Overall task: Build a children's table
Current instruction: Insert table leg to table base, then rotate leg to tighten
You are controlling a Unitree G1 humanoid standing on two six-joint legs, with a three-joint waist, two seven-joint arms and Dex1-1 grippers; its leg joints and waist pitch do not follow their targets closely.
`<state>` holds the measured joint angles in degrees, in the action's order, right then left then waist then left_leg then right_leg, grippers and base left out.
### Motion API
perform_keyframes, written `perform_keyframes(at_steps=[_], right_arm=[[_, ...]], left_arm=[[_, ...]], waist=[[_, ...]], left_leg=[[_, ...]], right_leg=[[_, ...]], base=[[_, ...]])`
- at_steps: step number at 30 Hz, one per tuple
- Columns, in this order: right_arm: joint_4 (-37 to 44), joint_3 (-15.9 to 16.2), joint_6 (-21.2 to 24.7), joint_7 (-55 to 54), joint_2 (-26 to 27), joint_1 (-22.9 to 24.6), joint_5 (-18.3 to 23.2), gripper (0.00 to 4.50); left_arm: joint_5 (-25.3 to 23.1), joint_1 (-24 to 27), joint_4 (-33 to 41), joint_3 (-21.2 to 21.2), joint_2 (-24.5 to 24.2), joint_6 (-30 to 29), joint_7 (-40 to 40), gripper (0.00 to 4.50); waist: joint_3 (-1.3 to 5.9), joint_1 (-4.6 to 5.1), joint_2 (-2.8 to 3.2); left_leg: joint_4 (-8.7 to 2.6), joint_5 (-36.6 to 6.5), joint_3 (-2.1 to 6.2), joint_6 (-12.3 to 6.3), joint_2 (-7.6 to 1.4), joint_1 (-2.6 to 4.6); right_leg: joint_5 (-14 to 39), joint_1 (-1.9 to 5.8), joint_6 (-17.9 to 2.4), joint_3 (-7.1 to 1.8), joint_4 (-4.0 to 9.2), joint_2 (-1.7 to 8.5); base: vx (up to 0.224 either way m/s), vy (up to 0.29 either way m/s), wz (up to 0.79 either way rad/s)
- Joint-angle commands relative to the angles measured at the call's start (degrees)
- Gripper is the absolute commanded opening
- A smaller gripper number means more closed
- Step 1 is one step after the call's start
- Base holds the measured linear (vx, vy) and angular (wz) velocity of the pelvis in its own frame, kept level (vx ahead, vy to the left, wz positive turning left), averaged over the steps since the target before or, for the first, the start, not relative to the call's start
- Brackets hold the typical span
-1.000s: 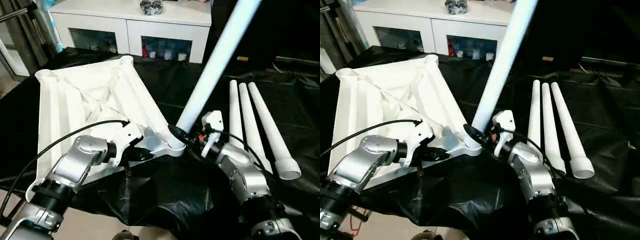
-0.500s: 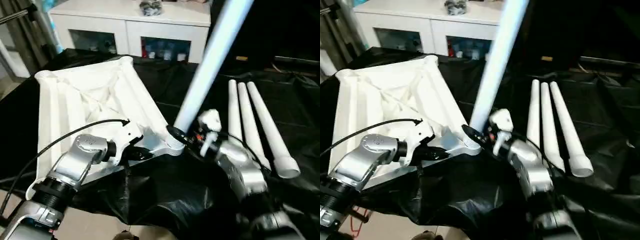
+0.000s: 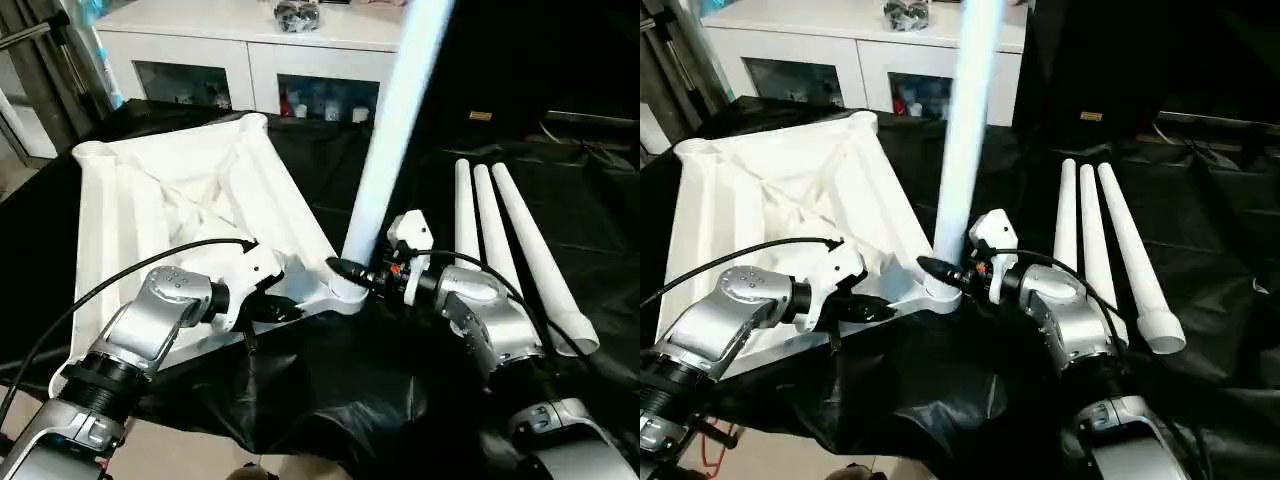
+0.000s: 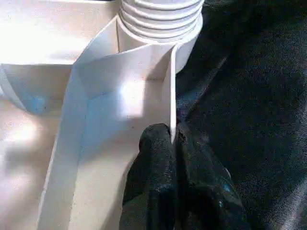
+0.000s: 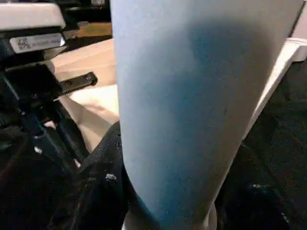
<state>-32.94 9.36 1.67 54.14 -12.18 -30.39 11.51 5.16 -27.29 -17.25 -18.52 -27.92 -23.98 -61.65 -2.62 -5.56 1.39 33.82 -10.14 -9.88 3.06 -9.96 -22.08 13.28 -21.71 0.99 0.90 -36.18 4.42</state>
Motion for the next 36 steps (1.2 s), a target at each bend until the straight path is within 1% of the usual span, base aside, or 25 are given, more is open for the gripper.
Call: perform_keyframes(at_steps=[1, 4, 8, 9, 13, 16, 19, 20, 21, 22, 23, 24, 25, 26, 27, 28, 29, 30, 31, 32, 33, 34, 35, 36], right_arm=[[-4.18, 3.92, 2.08, 3.28, -0.2, 2.57, -2.34, 1.89], [-4.54, 4.5, 1.72, 4.94, -0.45, 2.71, -2.62, 1.89], [-4.94, 5.37, 1.1, 6.81, -0.86, 2.74, -3.11, 1.89], [-5.24, 5.7, 0.86, 7.81, -0.95, 2.67, -3.12, 1.89], [-6.24, 5.95, -0.05, 10.33, -0.93, 2.44, -3.23, 1.89], [-7.27, 5.45, -0.97, 9.98, -0.49, 2.27, -3.37, 1.89], [-7.66, 5.11, -1.25, 9.15, -0.24, 2.19, -3.44, 1.89], [-10.0, 3.02, -1.76, 4.32, 1.01, 1.09, -3.4, 1.89], [-11.85, 1.6, -2.25, 0.73, 1.86, 0.21, -3.47, 1.89], [-11.85, 1.6, -2.25, 0.73, 1.86, 0.21, -3.47, 1.89], [-12.56, 1.11, -2.45, -0.59, 2.13, -0.14, -3.53, 1.89], [-16.48, -0.83, -3.58, -7.83, 3.61, -1.97, -4.33, 1.89], [-18.77, -1.41, -3.8, -11.82, 4.7, -3.07, -4.88, 1.89], [-19.03, -1.47, -3.82, -12.23, 4.83, -3.19, -4.94, 1.89], [-20.29, -1.75, -3.93, -14.21, 5.43, -3.79, -5.24, 1.89], [-22.01, -2.1, -3.33, -17.56, 6.68, -4.73, -5.51, 1.89], [-22.94, -2.27, -2.85, -19.39, 7.43, -5.27, -5.6, 1.89], [-23.53, -1.93, -2.49, -20.4, 7.86, -5.54, -6.04, 1.89], [-25.36, -1.11, -1.64, -23.86, 9.39, -6.35, -7.18, 1.89], [-26.81, -0.82, -1.59, -26.1, 10.47, -6.92, -7.86, 1.89], [-26.81, -0.82, -1.59, -26.1, 10.47, -6.92, -7.86, 1.89], [-28.41, -1.93, -1.21, -29.21, 12.08, -7.56, -7.23, 1.89], [-29.33, -2.75, -1.15, -30.57, 12.87, -7.89, -6.78, 1.89], [-29.48, -2.9, -1.15, -30.76, 13.02, -7.93, -6.7, 1.89]], left_arm=[[-0.35, -1.08, -0.03, -0.92, -0.02, 0.39, -0.89, 0.0], [-0.15, -0.97, 0.23, -1.05, -0.1, 0.59, -1.8, 0.0], [0.22, -0.77, 0.61, -1.35, -0.46, 1.13, -3.4, 0.0], [0.74, -0.59, 1.12, -1.53, -0.91, 1.55, -4.86, 0.0], [1.14, -0.61, 1.7, -1.71, -1.97, 2.32, -7.4, 0.0], [0.5, -1.22, 0.78, -1.07, -1.74, 1.91, -6.25, 0.0], [0.24, -1.43, 0.38, -0.8, -1.49, 1.64, -5.45, 0.0], [-0.18, -2.11, -0.53, 0.05, -0.35, 0.94, -2.89, 0.0], [-0.33, -2.61, -1.09, 0.74, 0.59, 0.28, -1.05, 0.0], [-0.33, -2.61, -1.09, 0.74, 0.59, 0.28, -1.05, 0.0], [-0.39, -2.81, -1.29, 0.96, 0.95, 0.08, -0.37, 0.0], [-0.68, -4.33, -2.3, 2.5, 3.82, -2.15, 4.68, 0.0], [-1.0, -5.73, -3.13, 3.66, 6.37, -4.53, 9.15, 0.0], [-1.05, -5.89, -3.23, 3.79, 6.66, -4.8, 9.65, 0.0], [-1.27, -6.68, -3.73, 4.41, 8.07, -6.11, 12.1, 0.0], [-1.73, -7.9, -4.66, 5.14, 10.35, -7.63, 15.79, 0.0], [-2.03, -8.58, -5.23, 5.49, 11.61, -8.35, 17.79, 0.0], [-2.2, -9.01, -5.68, 5.73, 12.48, -8.73, 19.12, 0.0], [-3.02, -10.38, -7.41, 6.32, 15.31, -9.37, 23.79, 0.0], [-3.72, -11.22, -8.71, 6.61, 17.11, -9.39, 26.93, 0.0], [-3.72, -11.22, -8.71, 6.61, 17.11, -9.39, 26.93, 0.0], [-4.53, -12.04, -10.63, 6.89, 19.24, -8.77, 30.69, 0.0], [-4.99, -12.32, -11.54, 6.81, 19.91, -8.43, 31.82, 0.0], [-5.05, -12.34, -11.66, 6.79, 20.0, -8.4, 31.93, 0.0]], waist=[[3.03, 0.27, 0.51], [3.04, 0.21, 0.5], [3.01, 0.18, 0.51], [3.02, 0.17, 0.51], [2.98, 0.22, 0.58], [3.01, 0.26, 0.58], [2.96, 0.31, 0.58], [2.9, 0.33, 0.43], [2.75, 0.52, 0.6], [2.71, 0.57, 0.52], [2.68, 0.64, 0.42], [2.62, 0.67, 0.55], [2.47, 1.04, 0.72], [2.6, 1.02, 0.61], [2.63, 1.07, 0.56], [2.67, 0.97, 0.56], [2.58, 1.05, 0.44], [2.64, 0.95, 0.46], [2.64, 0.93, 0.36], [2.66, 0.95, 0.27], [2.67, 0.95, 0.21], [2.74, 0.72, 0.22], [2.76, 0.72, -0.16], [2.79, 0.59, 0.02]], left_leg=[[-4.93, -16.23, 0.93, 0.66, -2.8, 1.36], [-4.92, -16.09, 0.91, 0.51, -2.84, 1.34], [-4.99, -16.24, 0.92, 0.26, -2.86, 1.34], [-4.97, -16.29, 0.9, 0.26, -2.86, 1.38], [-5.09, -17.26, 0.96, 0.27, -2.92, 1.39], [-5.14, -17.34, 0.94, 0.45, -2.96, 1.43], [-5.19, -18.03, 0.93, 0.68, -2.94, 1.49], [-5.23, -18.45, 0.92, 0.7, -2.95, 1.51], [-5.32, -19.23, 0.9, 1.4, -2.93, 1.63], [-5.35, -19.97, 0.95, 1.75, -2.85, 1.63], [-5.47, -21.06, 1.12, 1.99, -2.88, 1.62], [-5.55, -21.34, 1.15, 2.21, -2.96, 1.59], [-5.61, -22.82, 1.15, 3.14, -2.93, 1.77], [-5.59, -22.93, 1.33, 3.74, -2.88, 1.86], [-5.59, -22.46, 1.28, 3.53, -2.8, 1.6], [-5.58, -22.33, 1.33, 3.44, -2.84, 1.61], [-5.52, -22.38, 1.2, 3.3, -2.81, 1.69], [-5.4, -22.25, 1.22, 3.16, -2.67, 1.64], [-5.41, -21.82, 1.17, 2.71, -2.69, 1.53], [-5.38, -21.22, 1.14, 2.68, -2.6, 1.48], [-5.34, -20.93, 1.13, 2.56, -2.56, 1.45], [-5.25, -20.78, 1.09, 2.17, -2.56, 1.56], [-5.34, -20.03, 1.12, 1.82, -2.58, 1.34], [-5.37, -19.75, 1.15, 1.56, -2.61, 1.27]], right_leg=[[6.05, 1.2, -14.21, -1.63, 4.6, 3.22], [5.31, 1.24, -14.41, -1.64, 4.6, 3.26], [5.6, 1.28, -14.55, -1.63, 4.62, 3.24], [5.64, 1.25, -14.58, -1.64, 4.64, 3.26], [6.6, 1.18, -14.65, -1.63, 4.69, 3.27], [6.34, 1.16, -14.91, -1.62, 4.64, 3.27], [7.21, 1.11, -14.97, -1.65, 4.75, 3.32], [7.96, 1.07, -14.87, -1.66, 4.86, 3.32], [9.61, 0.76, -15.08, -1.77, 4.94, 3.49], [11.07, 0.84, -14.91, -1.74, 5.07, 3.53], [13.92, 0.93, -14.0, -1.74, 5.28, 3.62], [14.77, 0.83, -13.64, -1.8, 5.34, 3.68], [16.78, 0.41, -13.52, -1.8, 5.5, 3.66], [17.6, 0.55, -13.25, -1.72, 5.51, 3.77], [17.77, 0.62, -12.63, -1.74, 5.59, 3.71], [17.6, 0.6, -12.32, -1.73, 5.65, 3.72], [17.53, 0.45, -12.41, -1.79, 5.8, 3.7], [17.76, 0.46, -12.21, -1.77, 5.86, 3.7], [17.58, 0.46, -11.97, -1.81, 5.95, 3.67], [17.28, 0.45, -11.86, -1.76, 5.99, 3.58], [17.16, 0.49, -11.79, -1.75, 6.02, 3.58], [17.51, 0.41, -11.38, -1.8, 6.18, 3.67], [17.08, 0.6, -11.17, -1.8, 6.21, 3.69], [16.54, 0.53, -10.9, -1.77, 6.13, 3.58]], base=[[0.0, 0.0, 0.0], [0.0, 0.0, 0.0], [0.0, 0.0, 0.0], [0.0, 0.0, 0.0], [0.0, 0.0, 0.0], [0.0, 0.0, 0.0], [0.0, 0.0, 0.0], [0.0, 0.0, 0.0], [0.0, 0.0, 0.0], [0.0, 0.0, 0.0], [0.0, 0.0, 0.0], [0.0, 0.0, 0.0], [0.0, 0.0, 0.0], [0.0, 0.0, 0.0], [0.0, 0.0, 0.0], [0.0, 0.0, 0.0], [0.0, 0.0, 0.0], [0.0, 0.0, 0.0], [0.0, 0.0, 0.0], [0.0, 0.0, 0.0], [0.0, 0.0, 0.0], [0.0, 0.0, 0.0], [0.0, 0.0, 0.0], [0.0, 0.0, 0.0]])
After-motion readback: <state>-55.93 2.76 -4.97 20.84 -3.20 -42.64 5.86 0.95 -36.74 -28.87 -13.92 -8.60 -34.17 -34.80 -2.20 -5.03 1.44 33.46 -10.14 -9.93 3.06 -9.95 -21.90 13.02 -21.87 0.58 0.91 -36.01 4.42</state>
